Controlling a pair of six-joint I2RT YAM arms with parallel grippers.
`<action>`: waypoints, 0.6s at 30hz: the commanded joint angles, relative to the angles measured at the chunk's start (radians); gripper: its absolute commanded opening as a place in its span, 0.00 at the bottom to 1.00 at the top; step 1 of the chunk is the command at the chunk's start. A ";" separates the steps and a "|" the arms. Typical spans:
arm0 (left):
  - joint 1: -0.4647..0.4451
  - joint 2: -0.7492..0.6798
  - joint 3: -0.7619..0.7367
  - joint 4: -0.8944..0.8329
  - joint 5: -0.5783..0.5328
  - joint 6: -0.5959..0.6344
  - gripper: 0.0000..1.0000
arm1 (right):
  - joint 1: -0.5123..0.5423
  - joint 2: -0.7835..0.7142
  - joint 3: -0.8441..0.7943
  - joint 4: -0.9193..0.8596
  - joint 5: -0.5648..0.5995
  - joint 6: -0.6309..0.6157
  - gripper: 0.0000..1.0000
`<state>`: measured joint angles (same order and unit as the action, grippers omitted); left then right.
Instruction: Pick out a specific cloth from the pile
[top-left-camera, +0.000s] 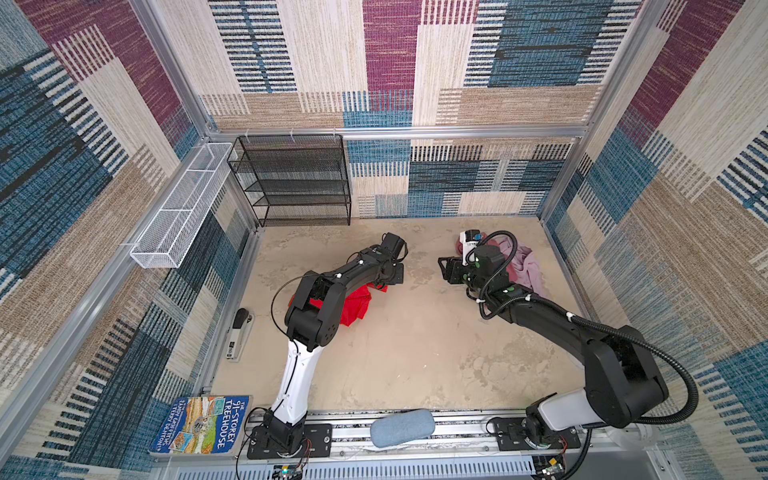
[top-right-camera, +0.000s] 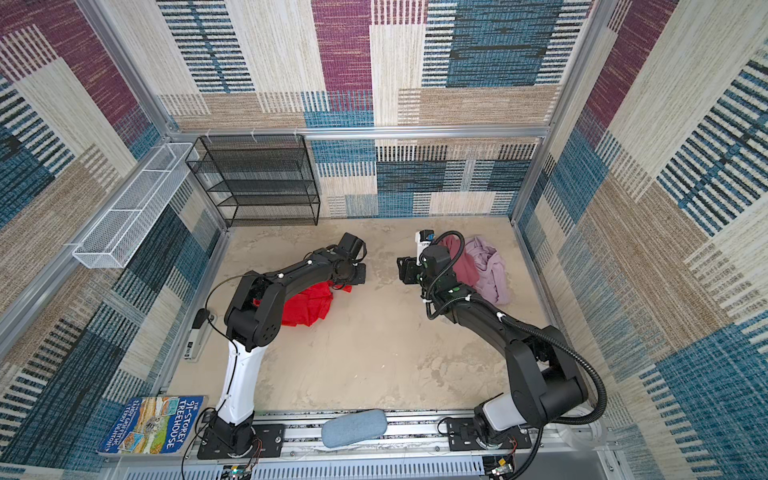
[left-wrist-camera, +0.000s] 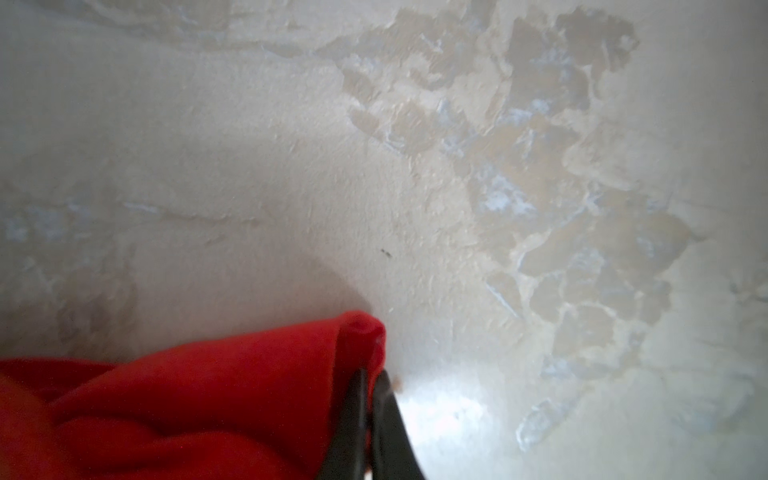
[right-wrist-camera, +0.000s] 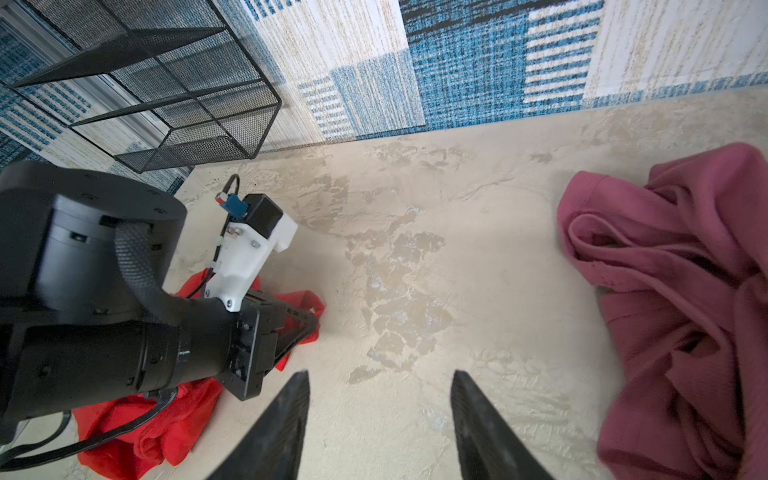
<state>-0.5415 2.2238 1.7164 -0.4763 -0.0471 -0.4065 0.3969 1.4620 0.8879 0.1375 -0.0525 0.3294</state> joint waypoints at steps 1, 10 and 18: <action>0.000 -0.050 -0.004 0.006 0.043 0.008 0.00 | 0.000 -0.003 0.012 0.017 -0.006 0.012 0.57; 0.018 -0.273 -0.055 0.076 0.105 -0.020 0.00 | 0.000 0.002 0.031 0.009 -0.011 0.020 0.58; 0.105 -0.510 -0.237 0.174 0.218 -0.118 0.00 | -0.001 0.043 0.080 0.006 -0.039 0.026 0.57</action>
<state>-0.4614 1.7622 1.5211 -0.3595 0.1028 -0.4660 0.3969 1.4925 0.9470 0.1310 -0.0704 0.3435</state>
